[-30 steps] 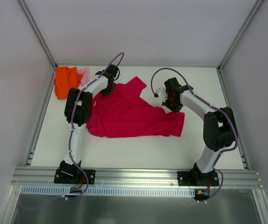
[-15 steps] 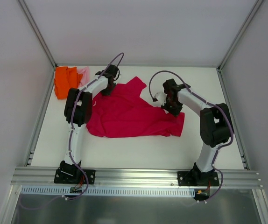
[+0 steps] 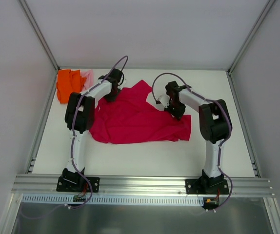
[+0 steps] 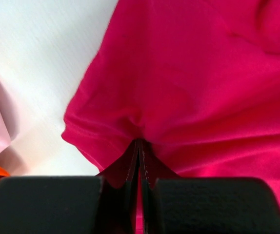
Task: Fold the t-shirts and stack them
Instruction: Flatten out the tshirt
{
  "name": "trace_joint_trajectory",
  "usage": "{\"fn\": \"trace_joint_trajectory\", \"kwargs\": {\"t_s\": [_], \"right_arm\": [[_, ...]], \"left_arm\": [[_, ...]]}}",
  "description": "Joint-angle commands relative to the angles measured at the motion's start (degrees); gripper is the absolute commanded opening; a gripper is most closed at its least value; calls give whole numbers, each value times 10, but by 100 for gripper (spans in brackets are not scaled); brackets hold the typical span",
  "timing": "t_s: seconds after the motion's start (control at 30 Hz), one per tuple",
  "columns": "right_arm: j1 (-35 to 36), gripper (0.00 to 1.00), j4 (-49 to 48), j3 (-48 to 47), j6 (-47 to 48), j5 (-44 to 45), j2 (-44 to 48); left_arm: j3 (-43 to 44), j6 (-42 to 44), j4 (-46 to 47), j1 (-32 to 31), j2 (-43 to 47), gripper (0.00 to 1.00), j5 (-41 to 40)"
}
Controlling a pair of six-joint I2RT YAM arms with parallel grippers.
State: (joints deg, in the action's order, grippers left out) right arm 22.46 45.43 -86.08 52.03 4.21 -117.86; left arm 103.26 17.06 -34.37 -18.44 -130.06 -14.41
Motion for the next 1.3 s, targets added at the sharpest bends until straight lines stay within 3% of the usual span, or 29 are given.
{"fn": "trace_joint_trajectory", "kwargs": {"t_s": [0.0,0.3,0.57,0.67,0.77,0.83,0.9,0.93,0.97,1.03,1.17,1.27], "right_arm": [[-4,1,-23,-10,-10,9,-8],[-58,1,-75,-117,-40,122,-39],[-96,1,-26,-263,-49,158,-95],[-103,1,-11,-256,-61,122,-61],[-107,1,-3,-202,-49,0,9],[-106,1,15,-189,-38,-24,34],[-106,34,16,-150,-24,-25,76],[-107,63,5,-127,-21,-16,96],[-106,69,-26,-72,-14,-7,119],[-106,73,-42,-32,-4,-10,185],[-105,73,74,-13,24,-120,251],[-86,74,84,40,51,-129,302]], "left_arm": [[-14,-13,-12,-5,44,0,16],[-29,-22,-11,-5,60,0,27],[-40,-26,-6,-4,68,0,22],[-42,-26,-6,-5,71,0,26],[-44,-24,-3,-5,71,0,28],[-43,-23,-3,-5,69,0,29],[-43,-23,-2,-5,68,0,30],[-45,-23,0,-5,68,0,31],[-48,-22,3,-5,69,0,31],[-51,-20,8,-5,70,0,31],[-54,-18,14,-5,67,0,31],[-61,-16,24,-5,67,0,29]]}}
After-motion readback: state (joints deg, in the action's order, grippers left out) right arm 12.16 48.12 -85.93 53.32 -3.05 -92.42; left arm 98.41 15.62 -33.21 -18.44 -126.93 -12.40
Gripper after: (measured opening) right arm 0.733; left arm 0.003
